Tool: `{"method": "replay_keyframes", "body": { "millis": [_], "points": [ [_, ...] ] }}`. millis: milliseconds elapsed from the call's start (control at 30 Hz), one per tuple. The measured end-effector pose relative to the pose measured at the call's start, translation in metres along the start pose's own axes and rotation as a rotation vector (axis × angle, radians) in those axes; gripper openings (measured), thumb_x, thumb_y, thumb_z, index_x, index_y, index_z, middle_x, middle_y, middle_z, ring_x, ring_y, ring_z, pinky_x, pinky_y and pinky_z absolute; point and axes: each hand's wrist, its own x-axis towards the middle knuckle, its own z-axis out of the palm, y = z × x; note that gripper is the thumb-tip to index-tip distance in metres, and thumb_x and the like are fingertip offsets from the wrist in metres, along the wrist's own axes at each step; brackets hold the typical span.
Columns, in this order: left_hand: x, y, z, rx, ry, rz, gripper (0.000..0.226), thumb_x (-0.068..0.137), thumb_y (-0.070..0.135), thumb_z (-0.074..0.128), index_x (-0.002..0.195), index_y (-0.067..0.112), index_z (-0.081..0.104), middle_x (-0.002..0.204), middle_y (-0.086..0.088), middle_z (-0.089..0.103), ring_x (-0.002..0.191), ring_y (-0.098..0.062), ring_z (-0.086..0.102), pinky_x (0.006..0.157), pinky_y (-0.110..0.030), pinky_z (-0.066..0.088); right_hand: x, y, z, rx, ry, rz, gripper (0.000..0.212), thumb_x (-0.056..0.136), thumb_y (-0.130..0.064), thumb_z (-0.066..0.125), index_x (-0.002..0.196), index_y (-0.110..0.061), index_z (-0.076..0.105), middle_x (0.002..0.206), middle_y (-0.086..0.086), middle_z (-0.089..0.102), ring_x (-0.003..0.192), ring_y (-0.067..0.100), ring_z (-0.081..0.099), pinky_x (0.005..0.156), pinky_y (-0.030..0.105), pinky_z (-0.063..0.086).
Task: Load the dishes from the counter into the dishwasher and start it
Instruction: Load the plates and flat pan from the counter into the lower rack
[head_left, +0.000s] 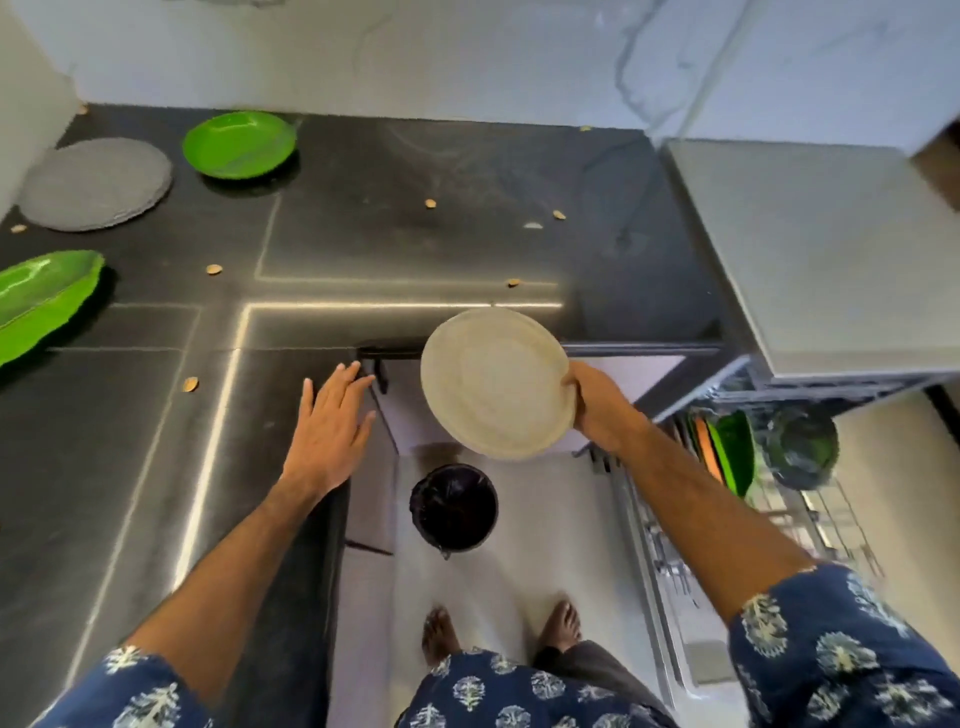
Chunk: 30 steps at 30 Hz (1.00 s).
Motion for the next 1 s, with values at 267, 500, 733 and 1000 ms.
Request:
{"method": "replay_keyframes", "body": {
  "millis": [267, 500, 733, 1000],
  "points": [
    [0.073, 0.192, 0.075, -0.006, -0.267, 0.569, 0.051, 0.091, 0.034, 0.035, 0.138, 0.021, 0.048, 0.152, -0.006, 0.042, 0.14, -0.025, 0.039, 0.117, -0.051, 0.026, -0.073, 0.053, -0.219, 0.44, 0.302, -0.091, 0.026, 0.097, -0.021, 0.051, 0.119, -0.013, 0.061, 0.112, 0.012, 0.067, 0.099, 0.031, 0.063, 0.077, 0.045, 0.058],
    [0.097, 0.388, 0.164, 0.03, -0.506, 0.922, 0.045, 0.09, 0.029, 0.04, 0.132, 0.021, 0.051, 0.148, -0.007, 0.046, 0.132, -0.028, 0.048, 0.105, -0.04, 0.038, -0.121, 0.149, -0.398, 0.578, 0.45, 0.018, 0.05, 0.084, -0.008, 0.071, 0.131, -0.009, 0.058, 0.126, 0.018, 0.066, 0.111, 0.039, 0.065, 0.088, 0.061, 0.053],
    [0.108, 0.522, 0.278, 0.201, -0.67, 1.092, 0.039, 0.082, 0.026, 0.058, 0.121, 0.02, 0.06, 0.137, -0.007, 0.052, 0.121, -0.027, 0.054, 0.093, -0.044, 0.052, -0.067, 0.233, -0.537, 0.447, 0.657, 0.232, 0.036, 0.091, -0.004, 0.053, 0.125, -0.013, 0.058, 0.12, 0.022, 0.062, 0.099, 0.033, 0.061, 0.078, 0.043, 0.053],
    [0.167, 0.615, 0.466, 0.316, -0.71, 1.099, 0.043, 0.081, 0.029, 0.044, 0.117, 0.012, 0.06, 0.127, -0.015, 0.059, 0.113, -0.034, 0.062, 0.088, -0.046, 0.055, 0.08, 0.285, -0.646, -0.342, 0.685, 0.028, 0.043, 0.102, -0.008, 0.039, 0.142, -0.021, 0.049, 0.118, 0.016, 0.063, 0.083, 0.023, 0.062, 0.073, 0.039, 0.057]
  ]
}}
